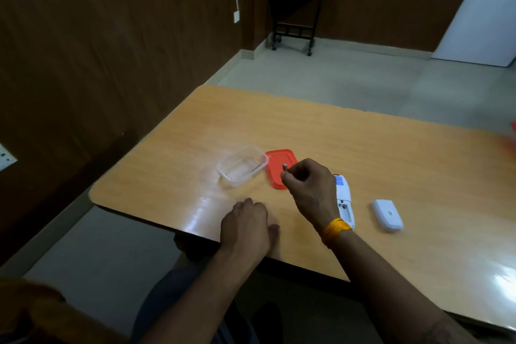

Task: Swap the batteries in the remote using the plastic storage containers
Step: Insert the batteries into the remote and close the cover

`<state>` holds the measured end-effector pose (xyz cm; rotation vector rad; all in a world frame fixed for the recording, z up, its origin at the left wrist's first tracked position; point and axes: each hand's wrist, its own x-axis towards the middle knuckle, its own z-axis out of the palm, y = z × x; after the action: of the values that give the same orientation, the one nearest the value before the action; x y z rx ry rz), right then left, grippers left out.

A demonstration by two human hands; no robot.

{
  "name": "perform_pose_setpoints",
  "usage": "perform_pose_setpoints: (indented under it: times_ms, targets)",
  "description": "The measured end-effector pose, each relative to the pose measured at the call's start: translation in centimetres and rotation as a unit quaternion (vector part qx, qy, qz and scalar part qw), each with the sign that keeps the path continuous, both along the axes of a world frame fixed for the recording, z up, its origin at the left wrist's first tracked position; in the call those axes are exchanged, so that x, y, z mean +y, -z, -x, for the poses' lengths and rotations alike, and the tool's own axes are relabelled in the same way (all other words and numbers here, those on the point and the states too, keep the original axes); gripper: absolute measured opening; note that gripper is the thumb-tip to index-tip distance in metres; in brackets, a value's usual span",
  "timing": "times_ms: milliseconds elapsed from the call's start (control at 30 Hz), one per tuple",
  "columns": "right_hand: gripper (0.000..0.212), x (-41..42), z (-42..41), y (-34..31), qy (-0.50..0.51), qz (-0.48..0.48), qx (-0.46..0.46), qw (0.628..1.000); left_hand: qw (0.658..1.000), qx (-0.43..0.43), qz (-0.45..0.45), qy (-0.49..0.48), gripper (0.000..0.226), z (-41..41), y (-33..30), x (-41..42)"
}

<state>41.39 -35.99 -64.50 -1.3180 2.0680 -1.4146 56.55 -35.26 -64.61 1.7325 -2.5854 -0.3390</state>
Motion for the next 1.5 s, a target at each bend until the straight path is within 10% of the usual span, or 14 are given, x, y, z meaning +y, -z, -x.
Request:
perform_pose_setpoints:
  times_ms: [433, 1500]
  targets:
    - [0.017, 8.1, 10.2, 2.7, 0.077, -0.045, 0.018, 0.996, 0.984, 0.089, -0.007, 0.153, 0.073, 8.7, 2.7, 1.7]
    - [0.023, 8.0, 8.6, 6.9, 0.058, -0.018, 0.256, 0.965, 0.973, 0.2, 0.009, 0.115, 0.053, 10.4, 6.0, 1.6]
